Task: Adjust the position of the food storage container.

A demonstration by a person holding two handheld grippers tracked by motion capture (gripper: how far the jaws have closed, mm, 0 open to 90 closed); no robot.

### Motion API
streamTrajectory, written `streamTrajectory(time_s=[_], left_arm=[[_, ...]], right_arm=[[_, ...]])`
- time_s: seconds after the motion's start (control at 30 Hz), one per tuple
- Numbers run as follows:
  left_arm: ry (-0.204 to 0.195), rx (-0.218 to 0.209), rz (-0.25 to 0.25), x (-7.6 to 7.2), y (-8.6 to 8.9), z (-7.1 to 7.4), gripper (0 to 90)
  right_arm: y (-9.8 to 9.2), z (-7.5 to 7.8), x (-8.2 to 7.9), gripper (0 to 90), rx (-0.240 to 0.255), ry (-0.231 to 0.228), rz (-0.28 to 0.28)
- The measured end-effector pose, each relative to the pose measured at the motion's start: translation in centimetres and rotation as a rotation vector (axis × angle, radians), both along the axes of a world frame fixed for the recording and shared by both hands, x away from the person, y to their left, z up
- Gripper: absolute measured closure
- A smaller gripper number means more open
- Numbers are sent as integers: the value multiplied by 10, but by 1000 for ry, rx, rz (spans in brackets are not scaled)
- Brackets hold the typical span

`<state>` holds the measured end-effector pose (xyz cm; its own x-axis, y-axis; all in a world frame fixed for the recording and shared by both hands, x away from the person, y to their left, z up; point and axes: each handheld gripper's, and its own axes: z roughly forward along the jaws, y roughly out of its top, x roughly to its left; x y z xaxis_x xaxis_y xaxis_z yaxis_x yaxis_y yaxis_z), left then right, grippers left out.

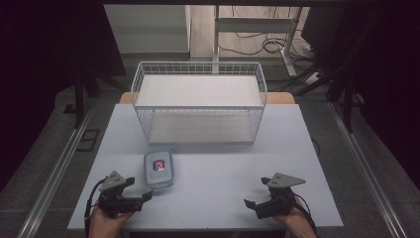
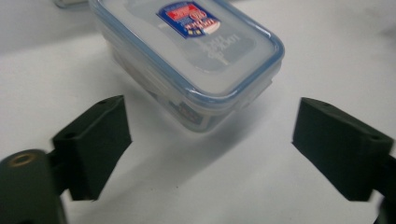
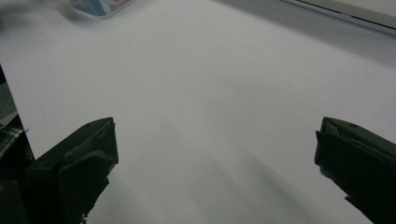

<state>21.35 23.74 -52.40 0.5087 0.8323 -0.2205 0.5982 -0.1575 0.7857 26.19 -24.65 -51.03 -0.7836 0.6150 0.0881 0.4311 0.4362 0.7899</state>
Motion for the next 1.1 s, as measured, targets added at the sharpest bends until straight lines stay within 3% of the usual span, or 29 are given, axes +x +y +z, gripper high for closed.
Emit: streamTrajectory(time_s=[0.13,0.27,0.37,0.47,0.53,0.7,0.87,1.1], left_arm=[[-4,-18,37,4,4,2,152],[-24,22,79,9,7,8,192],[-34,23,112,13,12,12,265],[-33,13,141,19,22,13,385],[-20,-18,152,26,31,12,480],[-11,-45,176,47,44,10,712],[-13,-33,167,70,37,8,885],[29,32,152,97,18,-1,899]], right_arm=[[-1,0,1,0,-11,-9,-20],[0,0,1,0,-26,0,-22],[1,0,1,0,-34,8,-25],[1,-1,1,0,-36,21,-32],[3,-2,2,0,-36,30,-34],[8,-1,1,0,-53,22,-32],[10,-1,2,5,-70,33,-40],[10,0,1,58,-59,53,-39]])
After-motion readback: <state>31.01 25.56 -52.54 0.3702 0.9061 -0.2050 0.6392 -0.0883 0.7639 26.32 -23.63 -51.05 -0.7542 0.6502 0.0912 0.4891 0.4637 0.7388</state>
